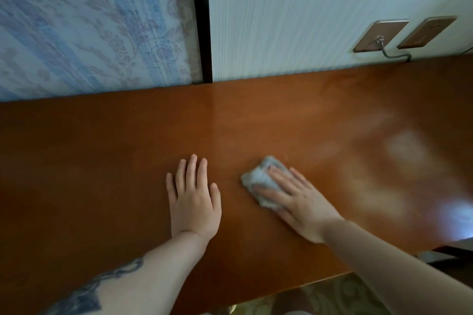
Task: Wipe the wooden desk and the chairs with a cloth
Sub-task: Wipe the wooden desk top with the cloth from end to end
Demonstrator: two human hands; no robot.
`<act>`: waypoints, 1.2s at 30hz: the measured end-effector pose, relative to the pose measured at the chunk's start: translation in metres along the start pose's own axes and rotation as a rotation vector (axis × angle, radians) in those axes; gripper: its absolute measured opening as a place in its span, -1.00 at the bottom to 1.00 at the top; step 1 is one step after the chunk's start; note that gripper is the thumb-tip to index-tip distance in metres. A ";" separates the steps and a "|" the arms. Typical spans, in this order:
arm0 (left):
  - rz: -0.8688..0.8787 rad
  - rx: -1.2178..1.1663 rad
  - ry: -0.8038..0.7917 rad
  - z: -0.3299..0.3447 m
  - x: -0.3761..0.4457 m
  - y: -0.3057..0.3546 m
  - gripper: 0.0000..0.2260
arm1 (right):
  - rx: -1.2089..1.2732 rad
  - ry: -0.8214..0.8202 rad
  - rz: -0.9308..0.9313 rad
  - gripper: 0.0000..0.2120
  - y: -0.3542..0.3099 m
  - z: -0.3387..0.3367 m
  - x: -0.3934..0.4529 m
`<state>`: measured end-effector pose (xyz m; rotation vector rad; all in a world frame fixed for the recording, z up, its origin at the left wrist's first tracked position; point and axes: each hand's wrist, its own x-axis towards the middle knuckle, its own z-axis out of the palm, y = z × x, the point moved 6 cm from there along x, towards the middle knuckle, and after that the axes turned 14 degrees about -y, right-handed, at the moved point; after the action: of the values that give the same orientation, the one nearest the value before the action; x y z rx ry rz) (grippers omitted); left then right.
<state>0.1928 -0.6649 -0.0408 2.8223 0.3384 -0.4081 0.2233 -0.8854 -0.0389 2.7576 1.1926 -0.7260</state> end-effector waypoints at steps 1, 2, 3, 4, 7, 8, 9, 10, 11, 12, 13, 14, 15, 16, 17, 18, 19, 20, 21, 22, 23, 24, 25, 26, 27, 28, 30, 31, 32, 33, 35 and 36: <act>-0.001 0.007 0.002 0.000 0.000 0.001 -0.48 | 0.076 0.033 0.105 -0.52 0.018 -0.010 0.011; -0.004 0.009 0.003 -0.001 0.000 0.001 -0.47 | 0.177 0.083 0.246 -0.53 0.030 -0.021 0.024; -0.009 0.010 0.001 -0.001 0.000 0.002 -0.46 | 0.277 0.130 0.400 -0.54 0.036 -0.031 0.038; -0.015 0.016 -0.004 -0.001 0.000 0.001 -0.46 | 0.353 0.172 0.543 -0.54 0.034 -0.037 0.051; -0.019 0.012 -0.011 0.000 0.000 0.000 -0.46 | 0.369 0.205 0.626 -0.51 -0.015 -0.043 0.072; -0.011 0.001 -0.009 -0.001 -0.001 0.000 -0.47 | 0.312 0.210 0.522 -0.51 -0.037 -0.041 0.069; -0.001 -0.004 -0.011 0.000 -0.001 0.000 -0.48 | 0.252 0.195 0.390 -0.52 -0.055 -0.034 0.058; 0.003 -0.004 -0.014 0.000 -0.001 0.000 -0.48 | 0.200 0.152 0.246 -0.52 -0.065 -0.023 0.043; -0.001 -0.001 -0.014 0.000 -0.001 0.000 -0.48 | 0.143 0.087 0.113 -0.51 -0.068 -0.012 0.025; -0.005 0.004 -0.013 0.000 0.000 -0.001 -0.48 | 0.078 0.025 0.002 -0.50 -0.061 -0.002 0.008; -0.005 0.008 -0.015 0.000 0.000 -0.001 -0.48 | 0.017 -0.022 -0.054 -0.48 -0.046 0.005 -0.006; -0.002 0.013 -0.016 0.000 0.000 0.000 -0.47 | -0.015 -0.038 -0.049 -0.48 -0.026 0.006 -0.015; -0.002 0.020 -0.011 -0.001 0.000 0.001 -0.46 | -0.004 -0.023 0.009 -0.49 -0.006 0.002 -0.015; -0.003 0.023 -0.008 -0.001 0.001 0.001 -0.46 | 0.057 0.005 0.109 -0.51 0.013 -0.006 -0.006; -0.005 0.021 -0.009 0.000 0.001 0.001 -0.45 | 0.144 0.043 0.241 -0.53 0.026 -0.016 0.008; -0.007 0.017 -0.014 0.000 0.000 0.001 -0.45 | 0.227 0.094 0.381 -0.54 0.032 -0.025 0.024; -0.010 0.016 -0.017 0.000 0.000 0.001 -0.45 | 0.295 0.144 0.514 -0.53 0.030 -0.031 0.039; -0.013 0.016 -0.016 0.000 -0.001 0.001 -0.45 | 0.357 0.185 0.612 -0.52 0.022 -0.036 0.052; -0.014 0.013 -0.018 0.000 -0.001 0.000 -0.46 | 0.392 0.215 0.655 -0.51 0.009 -0.039 0.060; -0.014 0.008 -0.021 0.000 -0.001 0.000 -0.46 | 0.387 0.234 0.626 -0.51 -0.010 -0.039 0.063; -0.011 0.005 -0.026 0.000 -0.001 0.000 -0.47 | 0.355 0.232 0.536 -0.52 -0.030 -0.035 0.060; -0.007 0.004 -0.030 0.000 -0.001 0.000 -0.47 | 0.313 0.218 0.408 -0.53 -0.049 -0.029 0.052; -0.006 0.005 -0.036 0.000 0.000 -0.001 -0.47 | 0.270 0.186 0.274 -0.53 -0.063 -0.021 0.037; -0.011 0.007 -0.044 0.000 0.000 -0.001 -0.47 | 0.233 0.144 0.156 -0.52 -0.069 -0.011 0.021; -0.018 0.010 -0.048 0.000 0.000 -0.002 -0.46 | 0.194 0.116 0.081 -0.51 -0.066 -0.002 0.004; -0.021 0.014 -0.047 0.000 0.000 -0.001 -0.46 | 0.169 0.112 0.065 -0.51 -0.053 0.004 -0.010; -0.021 0.023 -0.038 -0.001 0.000 0.001 -0.48 | 0.212 0.159 0.204 -0.52 -0.017 0.007 -0.021; -0.018 0.025 -0.028 -0.002 0.000 0.001 -0.50 | 0.270 0.200 0.306 -0.54 -0.001 0.002 -0.015; -0.012 0.024 -0.016 -0.004 0.001 0.001 -0.53 | 0.334 0.249 0.399 -0.57 0.009 -0.007 -0.002; -0.004 0.023 -0.004 -0.006 0.004 0.000 -0.56 | 0.391 0.297 0.472 -0.60 0.014 -0.018 0.015; 0.010 0.029 -0.001 -0.013 0.012 -0.003 -0.61 | 0.478 0.354 0.552 -0.67 0.013 -0.037 0.048; 0.014 0.028 0.004 -0.017 0.018 -0.005 -0.62 | 0.482 0.359 0.529 -0.65 0.007 -0.044 0.061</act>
<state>0.2126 -0.6517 -0.0315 2.8510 0.3160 -0.4079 0.2815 -0.8393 -0.0279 3.4816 0.2702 -0.5191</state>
